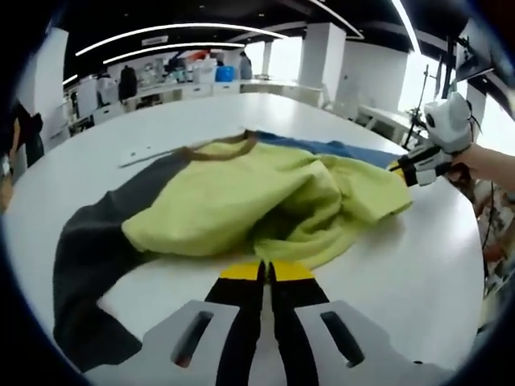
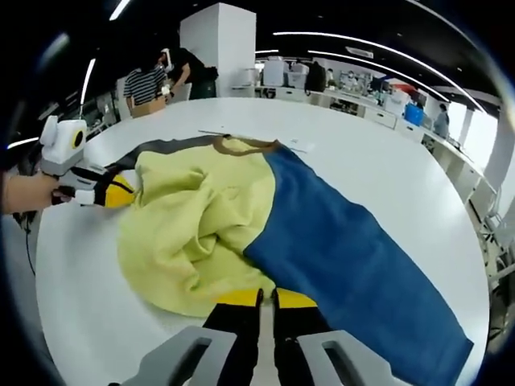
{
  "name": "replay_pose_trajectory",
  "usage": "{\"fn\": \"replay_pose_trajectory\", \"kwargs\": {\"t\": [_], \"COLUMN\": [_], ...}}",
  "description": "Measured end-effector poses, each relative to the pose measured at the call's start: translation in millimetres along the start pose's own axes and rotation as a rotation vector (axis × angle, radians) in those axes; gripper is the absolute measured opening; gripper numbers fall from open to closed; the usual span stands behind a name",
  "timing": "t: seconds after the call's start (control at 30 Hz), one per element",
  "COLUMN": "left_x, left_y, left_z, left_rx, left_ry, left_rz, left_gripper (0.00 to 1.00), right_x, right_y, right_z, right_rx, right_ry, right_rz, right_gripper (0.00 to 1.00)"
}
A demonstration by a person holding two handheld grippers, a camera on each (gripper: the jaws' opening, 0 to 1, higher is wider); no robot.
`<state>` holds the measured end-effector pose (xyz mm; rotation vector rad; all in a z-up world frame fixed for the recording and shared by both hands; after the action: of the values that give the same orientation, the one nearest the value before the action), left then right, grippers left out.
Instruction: Fold the garment on the visible template until the final outline fits inside the template.
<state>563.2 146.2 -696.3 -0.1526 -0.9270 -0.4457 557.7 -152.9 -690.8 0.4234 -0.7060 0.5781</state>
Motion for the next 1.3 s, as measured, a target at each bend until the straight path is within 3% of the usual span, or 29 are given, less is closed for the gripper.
{"fn": "replay_pose_trajectory", "kwargs": {"t": [0.2,0.43,0.63,0.77,0.9,1.3], "left_x": [-5.3,-3.5,-7.0,-9.5,-12.2,-37.7], "left_y": [4.7,11.2,10.7,12.2,12.4,18.7], "left_z": [12,31,50,61,73,109], "left_rx": [-0.023,-0.02,-0.018,-0.025,-0.026,-0.029], "left_ry": [0.029,0.016,0.016,0.012,0.006,0.03], "left_rz": [-0.01,0.019,-0.001,0.078,0.08,0.103], "left_gripper": [0.0,0.0,0.0,0.0,0.0,0.0], "right_x": [-1.6,-5.4,-9.4,-12.3,-15.7,-35.3], "right_y": [5,15,25,35,42,58], "right_z": [7,17,26,34,43,61], "right_rx": [0.014,0.033,0.041,0.05,0.03,0.027], "right_ry": [-0.002,-0.014,-0.02,-0.035,-0.045,-0.057], "right_rz": [-0.013,-0.034,-0.041,-0.056,-0.069,-0.123], "right_gripper": [0.0,0.0,0.0,0.0,0.0,0.0]}}
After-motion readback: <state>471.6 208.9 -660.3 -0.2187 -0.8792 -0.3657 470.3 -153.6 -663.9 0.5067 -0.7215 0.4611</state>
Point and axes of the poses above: the point that each gripper's makers call its tool centre point, and the gripper's own axes: z roughly backward along the fingers, y roughly to its left, x roughly out of its top, the point moved 9 cm from there along z, roughly backward along the fingers, and after that the axes turned 14 degrees about x, right-handed, at the moved point
